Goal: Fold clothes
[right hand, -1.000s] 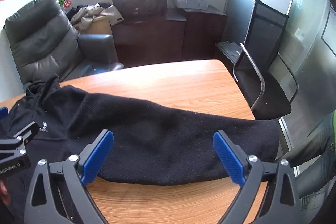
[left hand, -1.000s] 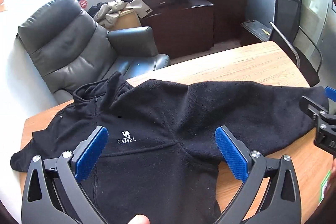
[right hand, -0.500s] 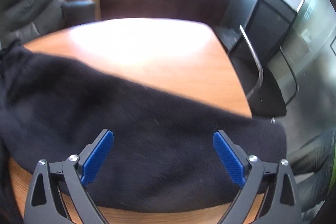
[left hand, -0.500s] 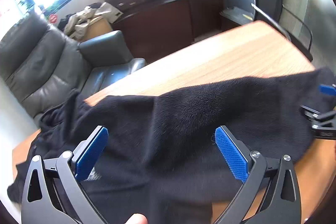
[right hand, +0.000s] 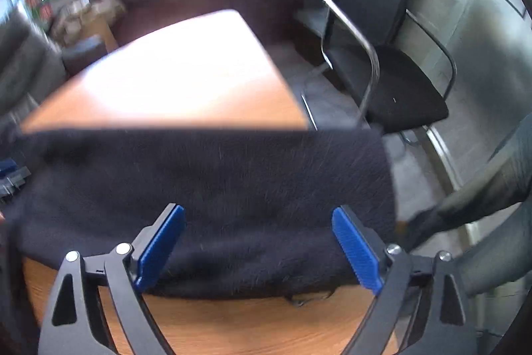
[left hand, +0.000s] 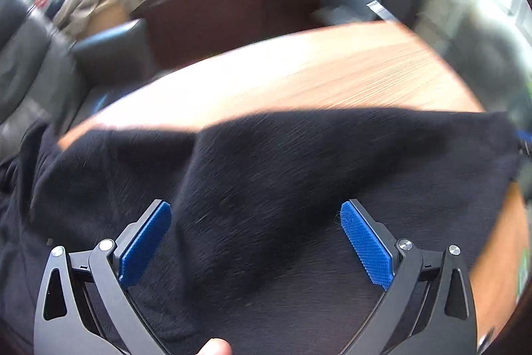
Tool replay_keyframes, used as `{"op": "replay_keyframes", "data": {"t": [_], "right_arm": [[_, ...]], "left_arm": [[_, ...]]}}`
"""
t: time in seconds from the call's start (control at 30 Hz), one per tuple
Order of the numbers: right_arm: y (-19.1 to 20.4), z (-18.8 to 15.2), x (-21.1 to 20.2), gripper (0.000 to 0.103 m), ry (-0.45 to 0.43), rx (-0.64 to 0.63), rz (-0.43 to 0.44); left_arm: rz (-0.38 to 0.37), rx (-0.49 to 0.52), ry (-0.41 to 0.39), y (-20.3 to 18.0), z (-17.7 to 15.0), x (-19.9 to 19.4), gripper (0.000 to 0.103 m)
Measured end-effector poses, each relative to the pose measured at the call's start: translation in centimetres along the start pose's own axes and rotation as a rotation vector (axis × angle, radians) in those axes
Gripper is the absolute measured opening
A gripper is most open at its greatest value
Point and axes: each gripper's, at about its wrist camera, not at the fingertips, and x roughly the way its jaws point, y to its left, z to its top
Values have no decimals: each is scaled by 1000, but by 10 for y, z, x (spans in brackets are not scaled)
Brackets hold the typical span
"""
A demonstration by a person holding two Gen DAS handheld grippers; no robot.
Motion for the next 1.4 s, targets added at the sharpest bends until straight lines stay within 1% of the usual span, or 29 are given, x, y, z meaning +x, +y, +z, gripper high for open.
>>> {"op": "replay_keyframes", "data": {"t": [0.03,0.07,0.1,0.17,0.23,0.33,0.37,0.4,0.43,0.47,0.5,0.53,0.57,0.6,0.63,0.7,0.73,0.77,0.83,0.9,1.0,1.13,1.2,1.3,1.4], "right_arm": [[-8,5,-8,98,-32,22,20],[-19,6,-5,103,-20,43,29],[-30,8,-2,103,-9,64,39],[-52,10,3,103,14,105,57],[-74,12,8,103,37,144,78],[-91,-2,17,102,74,181,167],[-94,-6,21,94,79,203,217],[-95,-7,23,87,59,235,258],[-94,-9,26,72,68,239,289],[-92,-9,31,54,80,245,305],[-90,-10,35,50,88,250,315],[-92,-10,35,38,76,252,293],[-95,-11,35,23,69,258,276],[-99,-11,33,14,59,266,277],[-101,-10,27,6,40,269,296],[-85,-6,2,5,-23,220,298],[-74,-3,-12,5,-50,191,301],[-50,1,-31,5,-75,152,318],[-1,9,-68,5,-126,74,352],[47,17,-105,5,-176,-4,385],[119,28,-162,4,-252,-121,433],[216,44,-234,4,-346,-279,498],[283,48,-248,4,-330,-361,554],[381,53,-265,4,-304,-484,636],[468,47,-244,4,-251,-584,691]], "left_arm": [[-20,15,-6,-2,1,0,103],[-24,34,18,-5,0,8,103],[-28,51,39,-8,-1,15,103],[-32,58,4,-9,-5,20,103],[-38,56,5,-10,-5,16,103],[-41,47,-5,-5,-11,6,103],[-38,41,-14,0,-16,-2,103],[-35,34,-24,5,-20,-9,103],[-32,27,-33,10,-25,-16,103],[-30,20,-43,15,-30,-24,103],[-27,14,-52,21,-34,-31,103],[-24,7,-62,26,-39,-38,103],[-21,0,-72,31,-44,-46,103],[-18,-6,-81,36,-49,-53,103],[-3,-9,-87,44,-58,-61,103],[8,-25,-81,63,-81,-73,103],[15,-29,-74,71,-92,-76,103],[21,-33,-67,79,-104,-79,103],[34,-40,-46,97,-114,-77,103],[34,-61,-38,112,-128,-79,103],[44,-87,-5,142,-151,-82,103],[39,-115,-23,167,-182,-103,103],[31,-143,-35,185,-196,-120,103],[44,-181,-71,217,-216,-150,103],[63,-217,-102,253,-240,-185,103]]}}
